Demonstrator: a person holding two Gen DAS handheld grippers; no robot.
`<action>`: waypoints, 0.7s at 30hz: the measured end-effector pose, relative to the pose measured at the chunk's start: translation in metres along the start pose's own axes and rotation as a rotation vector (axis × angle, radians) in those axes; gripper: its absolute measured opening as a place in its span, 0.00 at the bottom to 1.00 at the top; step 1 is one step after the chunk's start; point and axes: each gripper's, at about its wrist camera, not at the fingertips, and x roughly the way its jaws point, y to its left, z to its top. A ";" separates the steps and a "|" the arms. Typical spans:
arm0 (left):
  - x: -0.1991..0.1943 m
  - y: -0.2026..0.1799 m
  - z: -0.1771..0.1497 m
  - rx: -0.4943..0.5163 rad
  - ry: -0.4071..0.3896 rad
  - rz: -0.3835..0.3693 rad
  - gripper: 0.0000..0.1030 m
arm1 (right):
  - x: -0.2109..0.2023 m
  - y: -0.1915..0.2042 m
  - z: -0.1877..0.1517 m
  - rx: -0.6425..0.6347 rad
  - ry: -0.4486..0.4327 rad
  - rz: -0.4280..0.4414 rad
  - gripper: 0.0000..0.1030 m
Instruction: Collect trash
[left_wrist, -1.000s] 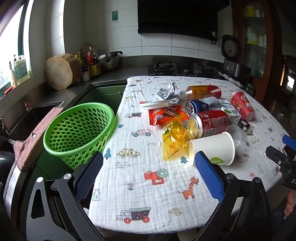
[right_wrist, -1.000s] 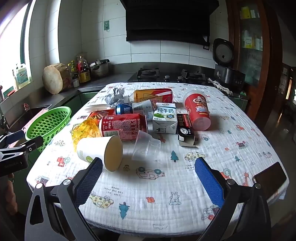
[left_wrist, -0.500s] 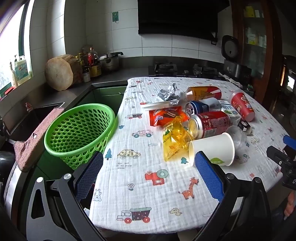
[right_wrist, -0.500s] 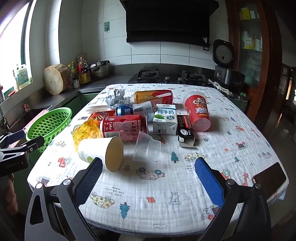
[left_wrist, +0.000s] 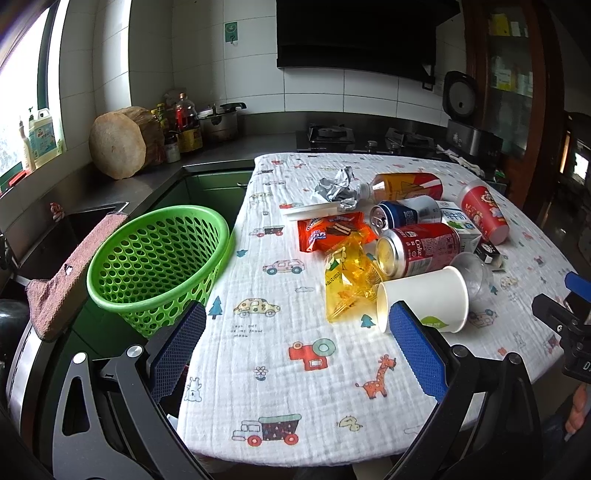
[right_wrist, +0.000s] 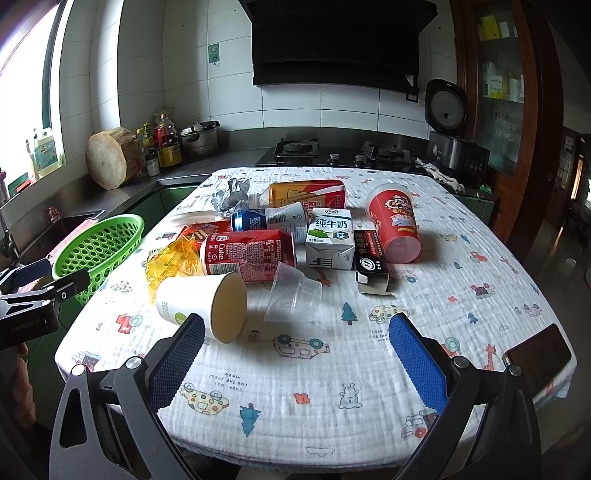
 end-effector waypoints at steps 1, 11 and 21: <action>0.000 0.000 0.000 -0.002 0.001 -0.002 0.95 | 0.000 0.000 0.000 -0.001 0.001 0.000 0.94; -0.001 0.004 -0.001 -0.015 0.008 -0.006 0.95 | 0.001 0.000 0.000 -0.002 0.002 0.000 0.94; -0.001 0.002 0.000 -0.010 0.004 -0.002 0.95 | 0.003 0.001 -0.001 -0.003 0.004 0.001 0.94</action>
